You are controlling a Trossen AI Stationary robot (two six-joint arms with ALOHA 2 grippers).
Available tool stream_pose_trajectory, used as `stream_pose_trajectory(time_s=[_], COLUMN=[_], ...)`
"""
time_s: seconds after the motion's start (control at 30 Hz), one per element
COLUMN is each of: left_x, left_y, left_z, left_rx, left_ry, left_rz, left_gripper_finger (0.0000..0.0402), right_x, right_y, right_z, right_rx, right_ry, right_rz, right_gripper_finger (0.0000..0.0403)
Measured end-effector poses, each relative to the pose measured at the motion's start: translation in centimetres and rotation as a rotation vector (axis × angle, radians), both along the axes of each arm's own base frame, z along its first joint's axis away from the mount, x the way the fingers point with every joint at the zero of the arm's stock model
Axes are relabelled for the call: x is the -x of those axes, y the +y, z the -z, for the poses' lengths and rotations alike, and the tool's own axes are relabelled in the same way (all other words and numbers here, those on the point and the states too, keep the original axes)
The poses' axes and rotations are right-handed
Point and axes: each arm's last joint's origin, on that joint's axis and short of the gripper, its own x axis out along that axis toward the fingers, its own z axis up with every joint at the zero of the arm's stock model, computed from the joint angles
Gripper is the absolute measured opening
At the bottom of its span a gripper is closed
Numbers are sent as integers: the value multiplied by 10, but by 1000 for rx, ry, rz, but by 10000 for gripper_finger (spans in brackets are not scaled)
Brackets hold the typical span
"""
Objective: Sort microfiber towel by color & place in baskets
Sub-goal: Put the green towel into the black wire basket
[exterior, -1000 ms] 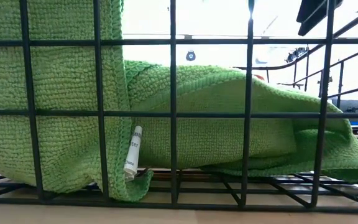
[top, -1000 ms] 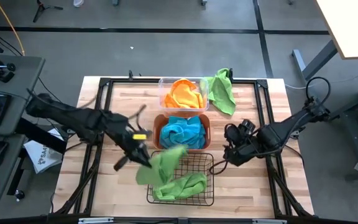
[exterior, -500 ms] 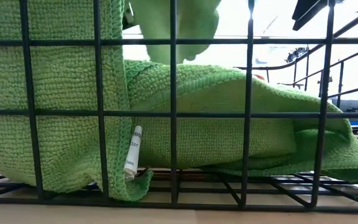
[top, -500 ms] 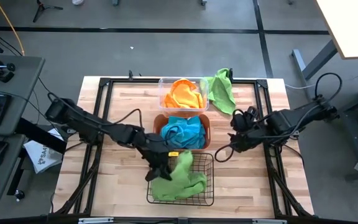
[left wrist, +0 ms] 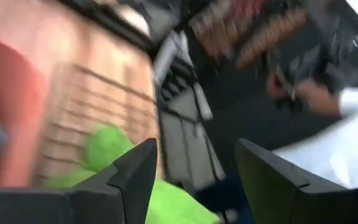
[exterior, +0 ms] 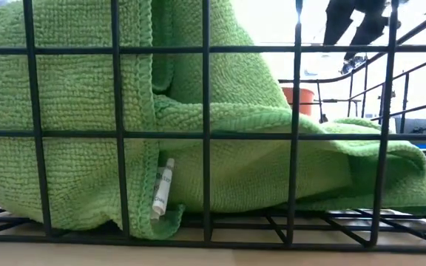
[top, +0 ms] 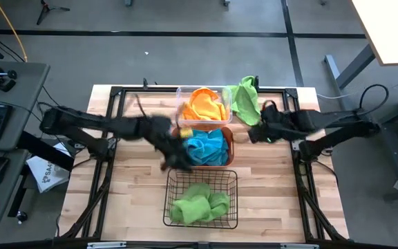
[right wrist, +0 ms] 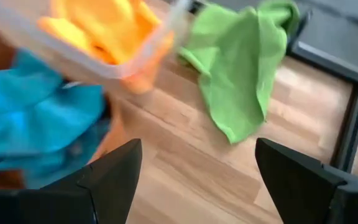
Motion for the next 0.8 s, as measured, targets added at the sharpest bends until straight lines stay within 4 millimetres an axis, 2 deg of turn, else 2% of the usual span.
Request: stream_pose_trajectory(time_s=[0.2, 0.33, 0.47, 0.57, 0.8], left_x=[47, 82, 107, 117, 128], left_y=[80, 118, 147, 165, 197], left_z=[-45, -61, -61, -55, -46], left_rx=[-126, -248, -343, -417, -483], left_ry=[-172, -221, -190, -132, -81], left_rz=[-285, -481, -585, -632, -727], left_gripper_finger=[205, 205, 205, 205, 204], right_x=[-9, -1, 9, 13, 5], right_y=[-73, -125, -172, -199, -242], right_z=[36, 48, 70, 92, 144], right_rx=[-95, -142, -226, -283, -380], right_ry=[-44, -183, -275, -239, -243], right_rz=[198, 327, 462, 556, 687], right_gripper_finger=[309, 309, 309, 309, 309])
